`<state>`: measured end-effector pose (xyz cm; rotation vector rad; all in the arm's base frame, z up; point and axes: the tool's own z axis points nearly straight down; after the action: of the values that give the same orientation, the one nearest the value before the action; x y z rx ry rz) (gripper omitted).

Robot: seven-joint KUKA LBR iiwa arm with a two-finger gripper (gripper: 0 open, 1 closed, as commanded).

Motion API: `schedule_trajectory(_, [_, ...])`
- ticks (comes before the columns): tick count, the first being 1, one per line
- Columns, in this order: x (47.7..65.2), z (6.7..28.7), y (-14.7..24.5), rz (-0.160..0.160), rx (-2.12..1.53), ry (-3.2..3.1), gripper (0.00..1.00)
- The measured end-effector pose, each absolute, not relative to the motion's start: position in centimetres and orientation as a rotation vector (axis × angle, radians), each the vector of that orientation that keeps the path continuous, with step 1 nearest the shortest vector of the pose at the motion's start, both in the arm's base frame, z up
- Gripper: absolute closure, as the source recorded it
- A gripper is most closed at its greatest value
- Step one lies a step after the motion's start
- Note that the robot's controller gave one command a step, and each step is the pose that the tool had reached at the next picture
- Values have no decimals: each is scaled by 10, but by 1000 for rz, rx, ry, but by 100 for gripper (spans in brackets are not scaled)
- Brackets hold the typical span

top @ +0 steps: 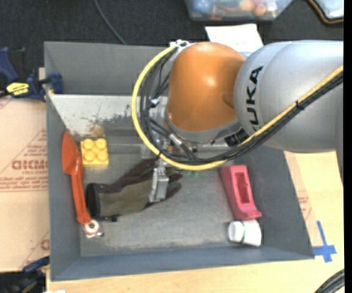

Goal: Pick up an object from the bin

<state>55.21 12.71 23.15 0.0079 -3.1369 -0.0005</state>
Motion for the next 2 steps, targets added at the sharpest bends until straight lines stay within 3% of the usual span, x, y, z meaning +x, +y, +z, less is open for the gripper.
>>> schedule_trajectory(1, [554,236,126,-2,-1,-3145,0])
schedule_trajectory(2, [579,90,114,-5,-273,-3136,0])
